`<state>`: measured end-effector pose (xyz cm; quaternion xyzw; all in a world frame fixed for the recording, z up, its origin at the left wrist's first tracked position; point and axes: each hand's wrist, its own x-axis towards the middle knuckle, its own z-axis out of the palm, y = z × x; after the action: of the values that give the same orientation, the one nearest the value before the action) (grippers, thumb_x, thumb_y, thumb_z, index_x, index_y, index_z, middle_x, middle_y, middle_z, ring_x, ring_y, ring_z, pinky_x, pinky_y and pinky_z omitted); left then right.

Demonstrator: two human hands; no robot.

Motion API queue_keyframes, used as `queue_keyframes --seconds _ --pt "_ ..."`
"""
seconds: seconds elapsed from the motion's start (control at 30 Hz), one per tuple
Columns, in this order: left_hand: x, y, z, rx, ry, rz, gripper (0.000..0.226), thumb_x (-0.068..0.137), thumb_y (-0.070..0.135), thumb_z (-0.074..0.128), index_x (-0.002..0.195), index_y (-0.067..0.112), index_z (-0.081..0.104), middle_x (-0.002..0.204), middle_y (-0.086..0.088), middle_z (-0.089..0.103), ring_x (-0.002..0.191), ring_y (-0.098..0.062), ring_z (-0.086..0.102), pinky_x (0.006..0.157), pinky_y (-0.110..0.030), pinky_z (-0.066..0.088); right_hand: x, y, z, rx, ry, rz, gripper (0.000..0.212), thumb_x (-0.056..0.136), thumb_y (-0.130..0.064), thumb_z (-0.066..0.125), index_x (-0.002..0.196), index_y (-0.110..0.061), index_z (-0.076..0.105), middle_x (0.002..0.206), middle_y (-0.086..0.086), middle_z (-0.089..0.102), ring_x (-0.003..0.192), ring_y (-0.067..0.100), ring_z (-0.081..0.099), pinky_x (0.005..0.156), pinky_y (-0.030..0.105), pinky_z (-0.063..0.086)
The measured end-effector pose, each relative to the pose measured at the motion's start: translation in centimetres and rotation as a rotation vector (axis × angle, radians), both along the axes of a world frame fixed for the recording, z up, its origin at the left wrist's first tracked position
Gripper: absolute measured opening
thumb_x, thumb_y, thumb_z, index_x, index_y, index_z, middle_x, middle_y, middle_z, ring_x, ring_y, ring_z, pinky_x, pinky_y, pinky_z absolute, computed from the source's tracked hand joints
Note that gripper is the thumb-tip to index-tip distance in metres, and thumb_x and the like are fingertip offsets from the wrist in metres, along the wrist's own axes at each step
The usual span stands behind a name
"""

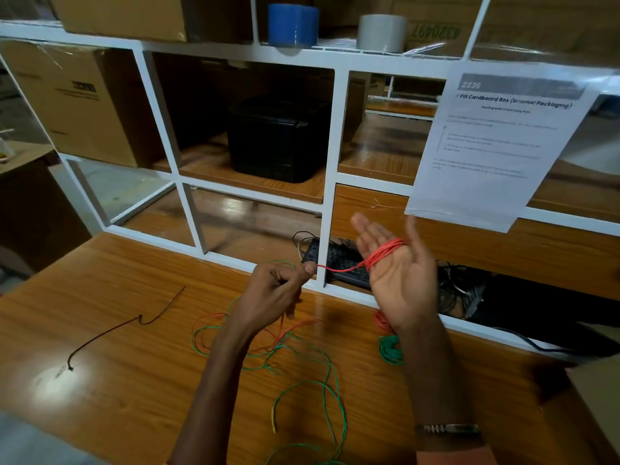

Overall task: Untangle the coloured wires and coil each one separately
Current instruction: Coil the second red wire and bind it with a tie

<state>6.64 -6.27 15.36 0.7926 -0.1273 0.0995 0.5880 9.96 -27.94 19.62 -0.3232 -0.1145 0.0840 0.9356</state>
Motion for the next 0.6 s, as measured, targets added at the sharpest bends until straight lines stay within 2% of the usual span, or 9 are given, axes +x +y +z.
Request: queue_keyframes --seconds 0.07,0.1,0.17,0.2,0.27,0.33,0.43,0.5,0.6 --pt "0.1 -0.5 0.5 -0.047 0.000 -0.038 0.070 0.105 0.052 0.052 0.053 0.006 0.059 0.041 -0.011 0.053 0.039 -0.027 0.053 0.071 -0.046 0.064 0.2 1.2 -0.5 -0.362 -0.012 -0.077 0.047 0.102 -0.052 0.048 0.136 -0.019 0.049 0.148 0.013 0.056 0.136 0.021 0.056 0.123 0.043 0.033" --pt "0.0 -0.7 0.8 -0.063 -0.011 -0.031 0.060 0.105 0.047 0.051 0.055 0.017 0.061 0.042 -0.008 0.049 0.037 -0.030 0.051 0.068 -0.043 0.063 0.1 1.7 -0.7 -0.521 -0.013 -0.082 0.039 0.099 -0.055 0.050 0.128 -0.029 0.053 0.149 0.008 0.056 0.136 0.019 0.055 0.124 0.045 0.031" --pt "-0.3 -0.9 1.4 -0.100 -0.031 0.014 0.045 0.105 0.039 0.048 0.062 0.032 0.062 0.045 -0.007 0.042 0.039 -0.044 0.048 0.060 -0.028 0.059 0.0 2.6 -1.4 -0.798 0.008 -0.025 0.040 0.095 -0.067 0.052 0.122 -0.038 0.058 0.144 -0.001 0.061 0.133 0.015 0.056 0.119 0.046 0.037" --pt "-0.4 -0.9 1.5 -0.109 -0.040 0.024 0.042 0.105 0.036 0.047 0.066 0.032 0.061 0.047 -0.008 0.040 0.041 -0.046 0.047 0.057 -0.026 0.056 0.0 2.9 -1.6 -0.922 0.023 0.027 0.048 0.095 -0.071 0.049 0.125 -0.036 0.061 0.139 -0.003 0.065 0.129 0.014 0.059 0.111 0.039 0.044" --pt "-0.3 -0.7 1.3 -0.112 -0.056 0.034 0.041 0.108 0.034 0.048 0.071 0.019 0.054 0.052 -0.008 0.038 0.042 -0.032 0.043 0.052 -0.040 0.055 -0.4 3.2 -1.6 -1.099 0.044 0.172 0.069 0.098 -0.071 0.039 0.137 -0.017 0.059 0.127 0.004 0.072 0.113 0.013 0.069 0.091 0.025 0.051" --pt "0.2 -0.5 0.8 -0.118 -0.055 0.044 0.040 0.110 0.036 0.050 0.077 0.012 0.050 0.060 -0.007 0.038 0.047 -0.020 0.039 0.051 -0.056 0.054 -1.1 3.6 -1.5 -1.159 0.014 0.335 0.086 0.098 -0.075 0.027 0.135 -0.003 0.057 0.112 0.014 0.077 0.099 0.022 0.076 0.090 0.033 0.055" --pt "0.4 -0.2 0.4 -0.123 -0.079 0.113 0.035 0.107 0.042 0.055 0.082 0.018 0.056 0.066 0.012 0.051 0.056 -0.008 0.049 0.054 -0.042 0.055 -1.8 4.1 -1.0 -1.165 -0.046 0.504 0.110 0.089 -0.088 0.014 0.120 0.005 0.064 0.091 0.023 0.077 0.071 0.034 0.072 0.073 0.038 0.053" --pt "0.5 0.0 0.1 -0.087 -0.109 0.138 0.028 0.108 0.033 0.055 0.083 0.022 0.057 0.072 0.015 0.060 0.065 -0.004 0.058 0.057 -0.037 0.056 -2.2 4.3 -0.8 -1.151 -0.114 0.579 0.112 0.089 -0.088 0.013 0.114 0.009 0.064 0.081 0.023 0.076 0.047 0.025 0.061 0.055 0.033 0.046" --pt "0.5 0.0 0.0 -0.048 -0.117 0.121 0.027 0.105 0.033 0.062 0.081 0.021 0.062 0.075 0.010 0.063 0.069 -0.008 0.062 0.056 -0.041 0.057 -2.4 3.7 -0.9 -0.966 -0.197 0.739 0.108 0.088 -0.088 0.020 0.095 0.005 0.074 0.065 0.017 0.072 0.029 0.010 0.044 0.042 0.026 0.029"
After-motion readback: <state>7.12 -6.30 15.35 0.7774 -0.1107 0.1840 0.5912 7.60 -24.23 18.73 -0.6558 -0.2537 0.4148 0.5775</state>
